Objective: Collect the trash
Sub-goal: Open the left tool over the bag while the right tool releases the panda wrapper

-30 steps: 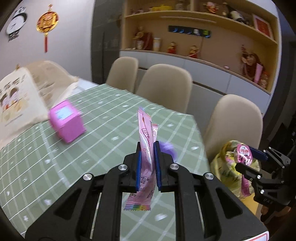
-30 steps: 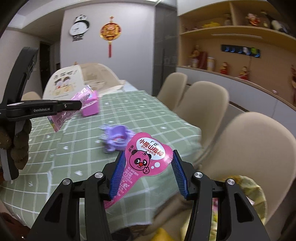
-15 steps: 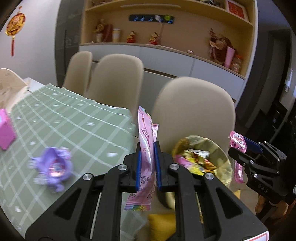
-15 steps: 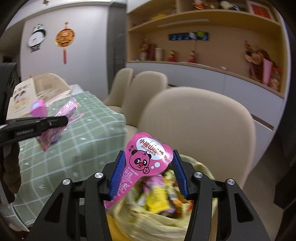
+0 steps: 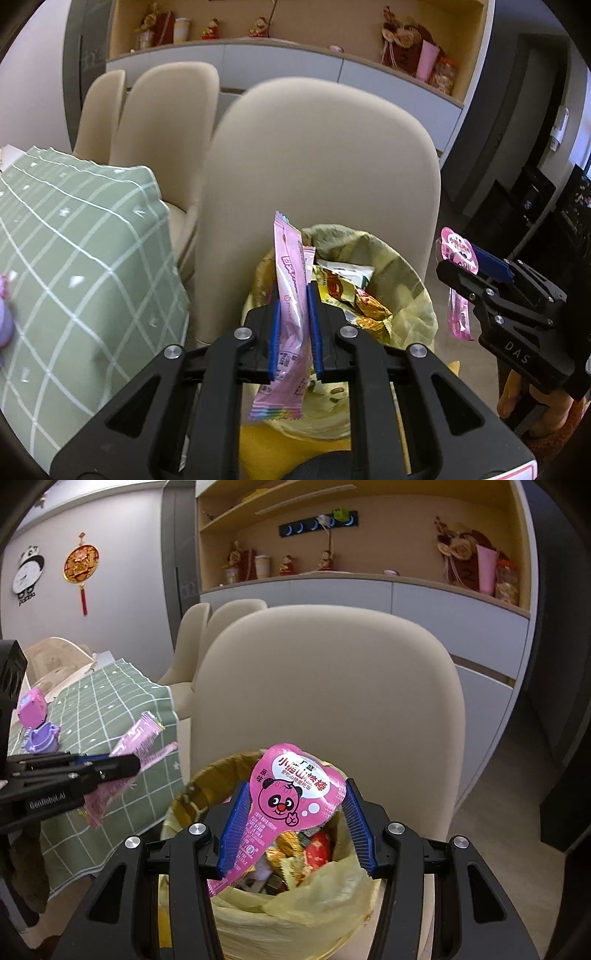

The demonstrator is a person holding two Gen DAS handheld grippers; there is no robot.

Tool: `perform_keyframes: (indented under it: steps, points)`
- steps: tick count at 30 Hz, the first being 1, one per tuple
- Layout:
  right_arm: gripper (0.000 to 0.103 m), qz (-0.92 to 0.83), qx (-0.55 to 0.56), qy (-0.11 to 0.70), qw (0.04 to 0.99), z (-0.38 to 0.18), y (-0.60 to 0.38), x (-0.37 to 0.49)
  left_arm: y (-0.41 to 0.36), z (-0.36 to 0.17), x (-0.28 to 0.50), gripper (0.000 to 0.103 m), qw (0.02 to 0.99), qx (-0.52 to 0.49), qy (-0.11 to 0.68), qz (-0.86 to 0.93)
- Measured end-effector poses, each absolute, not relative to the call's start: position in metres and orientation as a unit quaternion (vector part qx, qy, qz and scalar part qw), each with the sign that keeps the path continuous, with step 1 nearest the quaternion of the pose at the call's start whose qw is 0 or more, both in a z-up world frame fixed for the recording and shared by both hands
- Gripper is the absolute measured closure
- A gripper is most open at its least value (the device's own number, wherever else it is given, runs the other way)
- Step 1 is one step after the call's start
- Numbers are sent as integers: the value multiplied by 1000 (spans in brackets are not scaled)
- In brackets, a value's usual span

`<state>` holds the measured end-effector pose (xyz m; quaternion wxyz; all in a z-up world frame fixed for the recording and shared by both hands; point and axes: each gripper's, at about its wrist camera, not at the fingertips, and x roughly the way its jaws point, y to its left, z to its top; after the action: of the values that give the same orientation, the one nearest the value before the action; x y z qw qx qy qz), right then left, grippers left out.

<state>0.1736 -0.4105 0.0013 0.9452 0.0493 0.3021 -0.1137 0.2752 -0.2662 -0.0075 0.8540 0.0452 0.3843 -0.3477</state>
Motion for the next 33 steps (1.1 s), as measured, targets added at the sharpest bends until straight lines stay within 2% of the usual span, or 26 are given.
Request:
perform_keyframes:
  steps: [9,13,14,24,33]
  points:
    - [55,-130,57,309,941,-7,-422,172,-298,-37,288,90,810,8,426,-402]
    - [55,-136,63,310,939,-9,-428,170,-301,-42,292,63,801,-13,425,-421]
    - [55,-135,65,312,938,-10,-429,170,-298,-41,293,59,804,-17,423,-418]
    - [55,-80,62,335,937,-33,-392,211,-240,-8,288,41,866,14,380,-324]
    - [55,-49,6,397,917,-73,-358,250,-198,-2,284,41,867,13,392,-306]
